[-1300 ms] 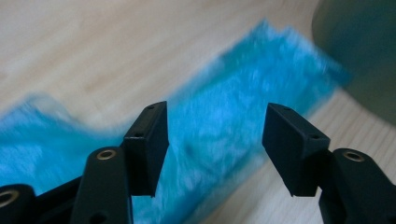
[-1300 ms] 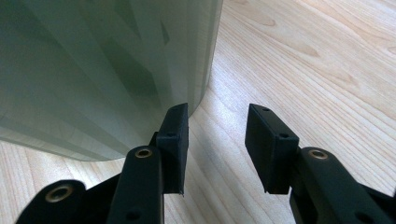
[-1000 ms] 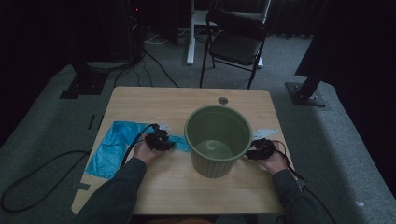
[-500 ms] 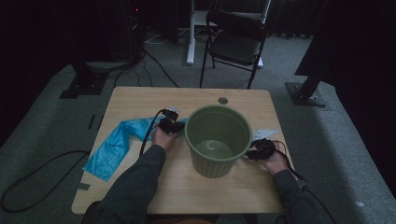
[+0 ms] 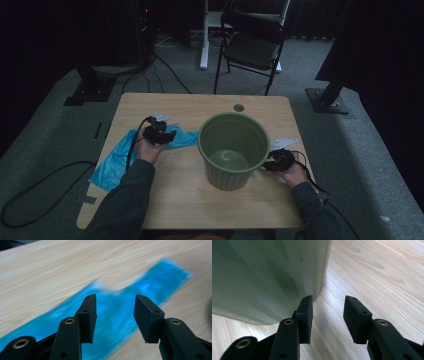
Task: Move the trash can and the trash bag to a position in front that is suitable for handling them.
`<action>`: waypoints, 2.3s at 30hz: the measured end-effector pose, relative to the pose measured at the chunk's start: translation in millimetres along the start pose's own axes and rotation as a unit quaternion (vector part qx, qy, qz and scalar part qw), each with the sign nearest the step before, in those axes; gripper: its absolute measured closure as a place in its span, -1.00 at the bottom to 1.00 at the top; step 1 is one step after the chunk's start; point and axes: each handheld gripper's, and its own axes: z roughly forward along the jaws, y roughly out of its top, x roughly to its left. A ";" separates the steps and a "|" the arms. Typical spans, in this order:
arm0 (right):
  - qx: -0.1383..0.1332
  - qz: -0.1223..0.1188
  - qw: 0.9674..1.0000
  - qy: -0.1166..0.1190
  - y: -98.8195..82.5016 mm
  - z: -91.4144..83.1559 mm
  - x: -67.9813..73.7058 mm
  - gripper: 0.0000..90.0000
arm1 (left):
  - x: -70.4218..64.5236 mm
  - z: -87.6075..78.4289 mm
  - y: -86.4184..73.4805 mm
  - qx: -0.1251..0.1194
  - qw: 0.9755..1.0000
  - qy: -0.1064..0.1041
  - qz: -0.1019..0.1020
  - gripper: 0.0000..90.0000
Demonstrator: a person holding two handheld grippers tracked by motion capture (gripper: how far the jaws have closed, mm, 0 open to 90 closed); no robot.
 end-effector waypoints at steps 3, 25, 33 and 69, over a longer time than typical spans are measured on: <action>-0.002 -0.003 1.000 0.001 1.0 -0.1 1.2 0.31 | 19.1 -12.1 -9.2 -0.001 0.999 0.031 -0.017 0.14; -0.001 -0.003 1.000 0.001 1.6 0.4 1.0 0.31 | 63.2 -7.1 -61.2 0.086 0.992 0.039 -0.080 0.73; -0.003 -0.005 1.000 0.001 3.2 1.3 1.3 0.31 | 50.1 -11.0 -64.6 0.093 0.994 0.006 -0.055 1.00; 0.000 -0.013 1.000 0.010 10.4 7.5 8.9 0.32 | 3.9 -43.8 -64.6 0.006 0.988 -0.155 0.029 0.23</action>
